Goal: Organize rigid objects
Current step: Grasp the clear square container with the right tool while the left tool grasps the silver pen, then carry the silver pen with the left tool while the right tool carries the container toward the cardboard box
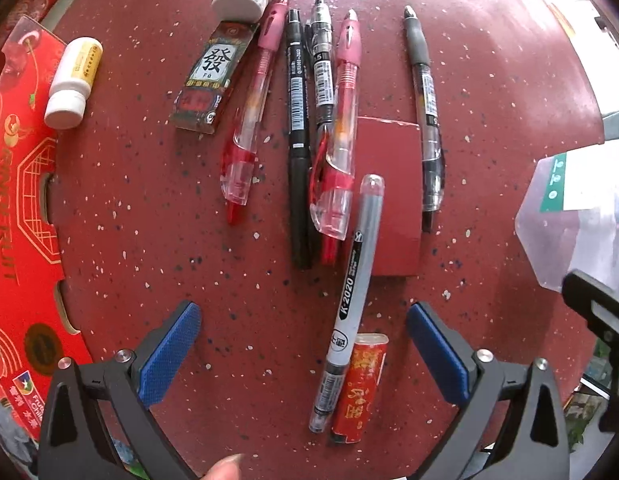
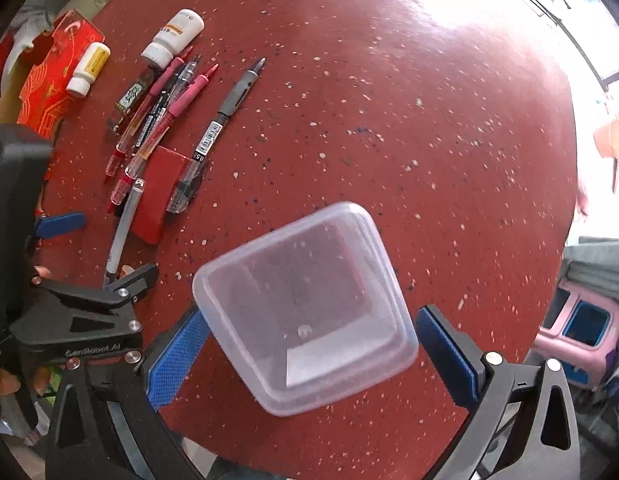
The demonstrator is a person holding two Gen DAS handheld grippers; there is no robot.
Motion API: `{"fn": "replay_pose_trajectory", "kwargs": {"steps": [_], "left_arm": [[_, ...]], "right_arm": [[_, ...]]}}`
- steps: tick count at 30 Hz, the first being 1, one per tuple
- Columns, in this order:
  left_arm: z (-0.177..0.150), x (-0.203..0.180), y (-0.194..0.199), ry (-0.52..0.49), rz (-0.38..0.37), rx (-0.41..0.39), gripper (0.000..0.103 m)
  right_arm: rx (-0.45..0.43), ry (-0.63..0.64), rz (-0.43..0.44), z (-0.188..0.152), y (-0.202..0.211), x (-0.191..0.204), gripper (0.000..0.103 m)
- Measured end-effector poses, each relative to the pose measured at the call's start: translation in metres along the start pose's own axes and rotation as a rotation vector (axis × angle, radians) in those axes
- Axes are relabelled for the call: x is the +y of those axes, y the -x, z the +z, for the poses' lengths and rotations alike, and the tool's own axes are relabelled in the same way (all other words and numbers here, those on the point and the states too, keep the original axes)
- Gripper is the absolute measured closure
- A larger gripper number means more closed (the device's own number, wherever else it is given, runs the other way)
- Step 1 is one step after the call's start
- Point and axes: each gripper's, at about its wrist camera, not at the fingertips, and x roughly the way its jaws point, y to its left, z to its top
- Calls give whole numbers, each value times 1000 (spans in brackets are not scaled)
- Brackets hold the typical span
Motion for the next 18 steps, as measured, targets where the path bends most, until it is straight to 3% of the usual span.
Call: {"fn": "replay_pose_trajectory", "kwargs": {"steps": [4,5,6,8,11,13,14,15,18], "left_arm": [[-9,0,7,19,2,34,0],[-2,-5,10,32,3,44,0],[2,-6,11,45,3,48,0],[1,-5,12,45,-5,37,5],[-4,-13,19,8,-12,16,25],[-7,-17,25,-8,-16,5,59],[-8,-16,26,-9,-20,8,70],[-8,-14,27,-4,-31,18,91],[-10,-2,25,29,-64,43,93]], "right_arm": [[6,24,-15,-1,-10,7,0],[14,30,-15,-2,-12,8,6],[28,31,-12,-3,-18,-2,24],[42,13,-12,-8,-22,-4,27],[48,-6,-5,-18,-21,-14,28],[47,-17,1,-21,-19,-16,28],[42,-24,9,-24,-18,-18,28],[33,-33,16,-29,-16,-22,28],[9,-56,31,-39,-9,-28,28]]}}
